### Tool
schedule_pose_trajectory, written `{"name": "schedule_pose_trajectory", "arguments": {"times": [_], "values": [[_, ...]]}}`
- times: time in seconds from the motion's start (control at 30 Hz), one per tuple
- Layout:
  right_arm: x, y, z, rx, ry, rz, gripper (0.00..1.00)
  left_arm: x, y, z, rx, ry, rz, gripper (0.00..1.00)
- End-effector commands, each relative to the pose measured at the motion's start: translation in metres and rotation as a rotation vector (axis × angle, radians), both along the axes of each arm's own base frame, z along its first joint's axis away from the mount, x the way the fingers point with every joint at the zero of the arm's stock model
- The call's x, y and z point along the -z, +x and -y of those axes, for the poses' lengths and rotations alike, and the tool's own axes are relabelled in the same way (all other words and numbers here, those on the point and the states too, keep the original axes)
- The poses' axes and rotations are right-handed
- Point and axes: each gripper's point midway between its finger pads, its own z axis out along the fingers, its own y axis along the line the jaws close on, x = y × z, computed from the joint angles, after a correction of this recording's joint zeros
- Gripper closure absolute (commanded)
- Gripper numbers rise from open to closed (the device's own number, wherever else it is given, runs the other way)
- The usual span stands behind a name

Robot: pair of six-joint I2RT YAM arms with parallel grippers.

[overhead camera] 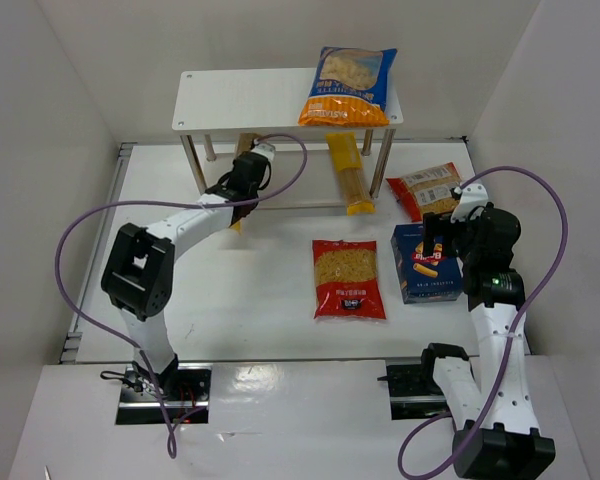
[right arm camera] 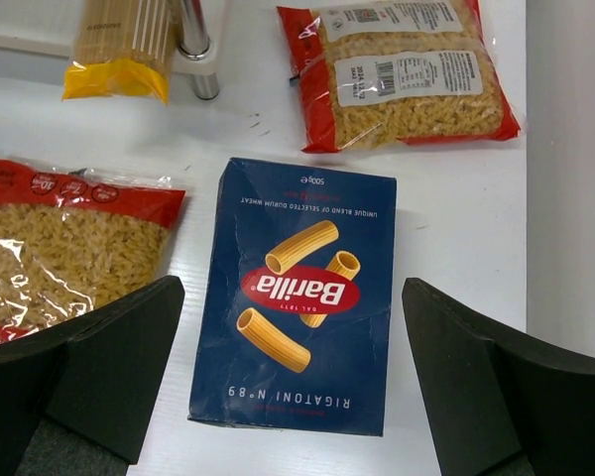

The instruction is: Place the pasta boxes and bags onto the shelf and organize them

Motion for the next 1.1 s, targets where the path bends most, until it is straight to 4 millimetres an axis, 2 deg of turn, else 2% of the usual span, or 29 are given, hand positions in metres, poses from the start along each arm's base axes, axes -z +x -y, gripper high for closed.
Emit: {"name": "schedule_pose_trajectory", "arguments": {"times": [0.0,0.17,0.3,0.33,0.5,0.6,0.77,0.8,0.93,0.97,1.0,1.03,1.07], "values": [[-0.006,0.001,-0.001,-0.015,-0.006,0.032,0.01,-0.068,0.036,0.0,-0.074,-0.024,0.215,1.0],[-0.004,-0.001,0.001,-0.006,-0.004,0.023,0.01,-0.055,0.049,0.0,-0.093,0.028,0.192,1.0],[-0.007,-0.002,0.0,-0.018,-0.01,0.033,0.01,-0.058,0.053,-0.008,-0.114,0.054,0.196,1.0],[-0.007,-0.002,0.0,-0.018,-0.01,0.033,0.01,-0.052,0.054,-0.008,-0.11,0.067,0.185,1.0],[-0.007,-0.002,0.0,-0.018,-0.01,0.033,0.01,-0.059,0.06,-0.028,-0.165,0.083,0.202,1.0],[-0.007,-0.002,-0.002,-0.026,-0.007,0.034,0.01,-0.059,0.064,-0.033,-0.179,0.097,0.199,1.0],[-0.007,-0.002,-0.002,-0.026,-0.007,0.034,0.01,-0.065,0.07,-0.034,-0.201,0.099,0.217,1.0],[-0.007,-0.002,-0.001,-0.03,-0.015,0.035,0.01,-0.058,0.07,-0.034,-0.199,0.108,0.2,1.0],[-0.009,-0.003,-0.003,-0.038,-0.013,0.044,0.01,-0.065,0.076,-0.032,-0.208,0.109,0.208,1.0],[-0.009,-0.003,-0.003,-0.038,-0.013,0.044,0.01,-0.061,0.077,-0.033,-0.215,0.119,0.199,0.99],[-0.007,-0.004,-0.003,-0.039,-0.011,0.035,0.01,-0.061,0.077,-0.033,-0.215,0.119,0.198,0.92],[-0.007,-0.004,-0.003,-0.039,-0.011,0.035,0.01,-0.061,0.079,-0.032,-0.218,0.113,0.197,0.7],[-0.008,-0.004,-0.005,-0.051,-0.017,0.037,0.01,-0.062,0.082,-0.031,-0.219,0.11,0.203,0.67]]}}
